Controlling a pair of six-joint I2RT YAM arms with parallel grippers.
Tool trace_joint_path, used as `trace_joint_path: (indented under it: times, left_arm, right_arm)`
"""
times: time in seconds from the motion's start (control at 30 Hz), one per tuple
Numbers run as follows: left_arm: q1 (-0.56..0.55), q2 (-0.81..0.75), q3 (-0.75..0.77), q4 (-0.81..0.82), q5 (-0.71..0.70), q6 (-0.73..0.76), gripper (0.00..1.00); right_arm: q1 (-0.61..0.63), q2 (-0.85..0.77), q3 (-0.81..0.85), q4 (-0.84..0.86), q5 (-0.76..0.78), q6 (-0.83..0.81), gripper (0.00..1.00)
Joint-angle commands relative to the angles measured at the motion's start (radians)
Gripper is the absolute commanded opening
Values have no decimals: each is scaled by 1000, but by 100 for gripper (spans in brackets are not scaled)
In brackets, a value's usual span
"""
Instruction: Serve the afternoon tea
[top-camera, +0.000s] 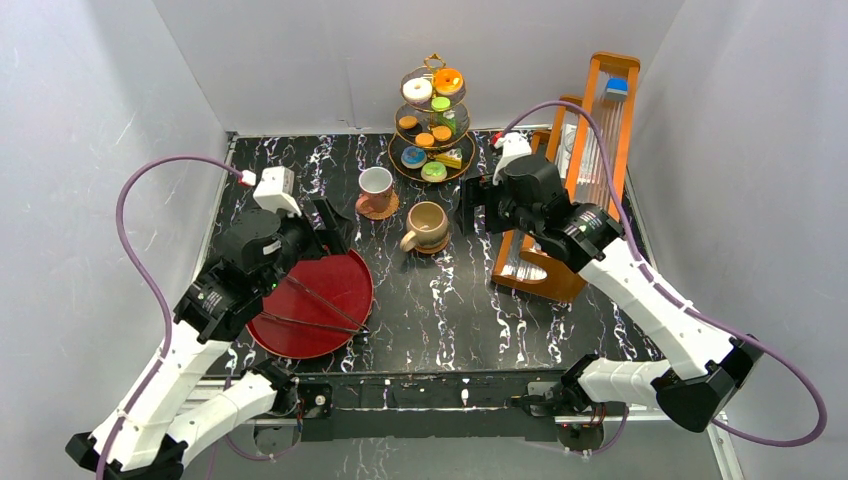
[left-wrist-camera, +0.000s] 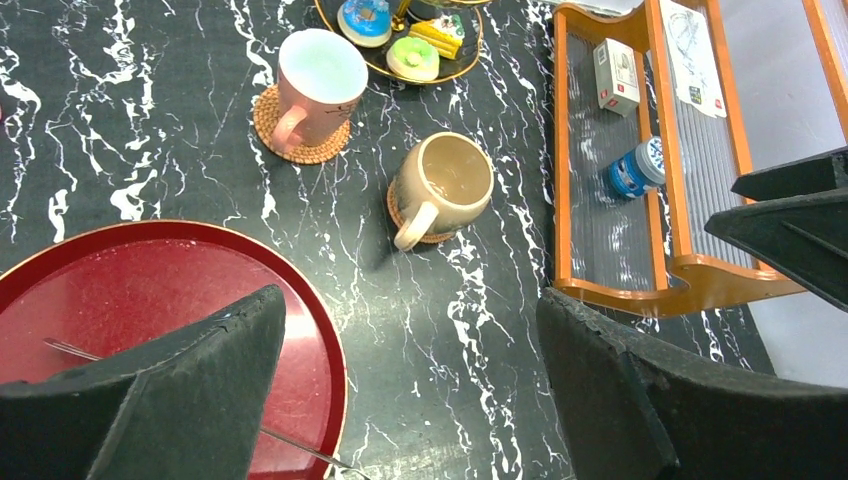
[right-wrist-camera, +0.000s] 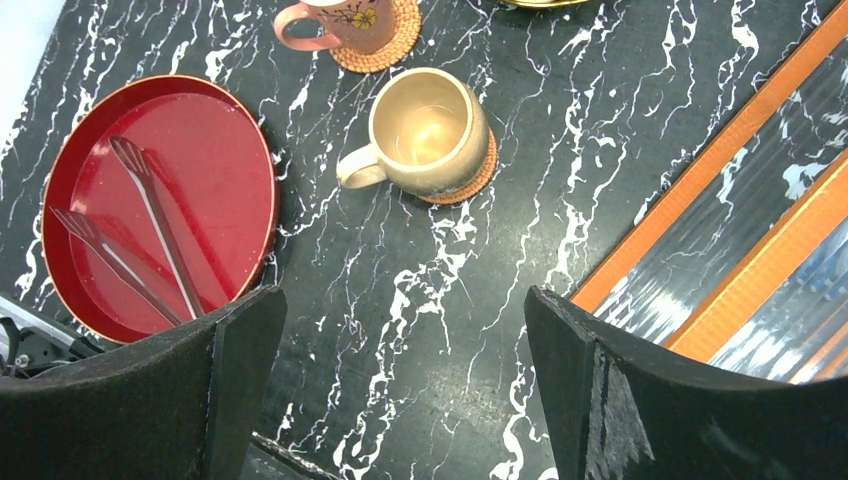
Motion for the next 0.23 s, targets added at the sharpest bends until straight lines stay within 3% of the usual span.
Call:
trace_joint_path:
  times: [0.0, 0.2]
  left_arm:
    - [4, 16, -3, 40, 38, 5, 93]
    - [4, 37, 3, 46, 58, -2, 93]
  right_arm:
    - [-2, -31, -14, 62, 10, 10, 99]
    - [-2, -42, -32, 79, -16, 16, 99]
